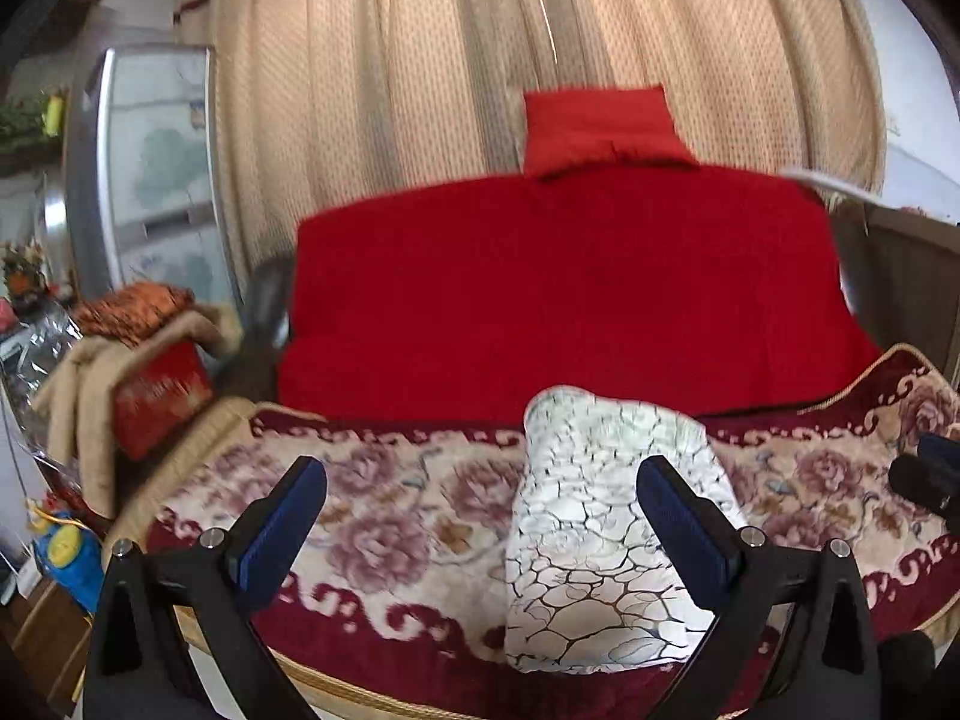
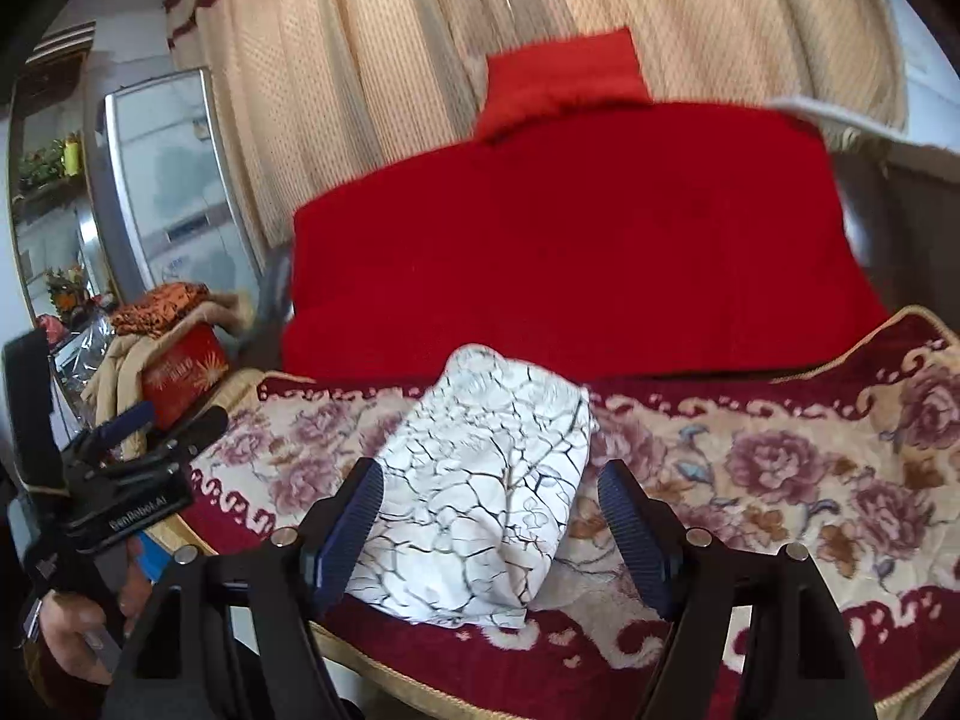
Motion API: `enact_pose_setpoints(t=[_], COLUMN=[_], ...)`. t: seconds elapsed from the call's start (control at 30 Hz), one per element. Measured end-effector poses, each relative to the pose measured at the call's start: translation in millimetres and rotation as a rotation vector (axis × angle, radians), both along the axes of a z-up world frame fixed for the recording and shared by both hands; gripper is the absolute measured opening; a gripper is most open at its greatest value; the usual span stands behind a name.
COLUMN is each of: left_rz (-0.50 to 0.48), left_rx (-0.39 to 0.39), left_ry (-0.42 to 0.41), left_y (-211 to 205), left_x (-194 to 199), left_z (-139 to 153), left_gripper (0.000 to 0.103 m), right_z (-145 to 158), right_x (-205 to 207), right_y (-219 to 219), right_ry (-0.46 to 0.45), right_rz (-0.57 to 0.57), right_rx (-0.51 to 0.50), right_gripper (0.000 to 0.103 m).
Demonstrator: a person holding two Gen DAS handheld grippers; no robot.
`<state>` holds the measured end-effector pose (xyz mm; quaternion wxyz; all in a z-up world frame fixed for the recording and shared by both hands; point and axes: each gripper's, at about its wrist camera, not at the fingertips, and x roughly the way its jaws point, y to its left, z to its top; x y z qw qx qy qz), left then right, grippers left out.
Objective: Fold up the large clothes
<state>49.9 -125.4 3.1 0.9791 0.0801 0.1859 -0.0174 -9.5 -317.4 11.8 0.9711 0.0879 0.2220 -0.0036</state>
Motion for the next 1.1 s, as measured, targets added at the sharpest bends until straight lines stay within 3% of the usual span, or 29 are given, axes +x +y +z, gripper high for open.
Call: enact_pose_setpoints(t=[0.4,0.6,0.8,1.1], left_rz=[0.002,0.051,0.052,0.084], left_rx=[0.025,0.097,0.09,0.08], left_ry=[-0.097,-0.156,-0.161,-0.189], left_y=[3.4,1.4,8.8,20.1], left_x=[-72.4,-97.5,-113.1,-124.9], left_z=[51.1,56.6,64.7,76.2], left_gripper=[0.103,0.103,0.103,0.103], right_z=[32.2,34.4,29.7,39.6], right_x=[-66.1,-79.5,-85.1,-95.9], right_y=[34.5,45.9,54.0,54.3], right_ry=[-0.045,-0.031,0.006,-0.01], right_rz=[-0.007,-0.016,-0.025,-0.037], right_rx=[-0.02,-0.023,-0.02,-0.005], right_gripper=[0.078,0.078,0.078,0.078])
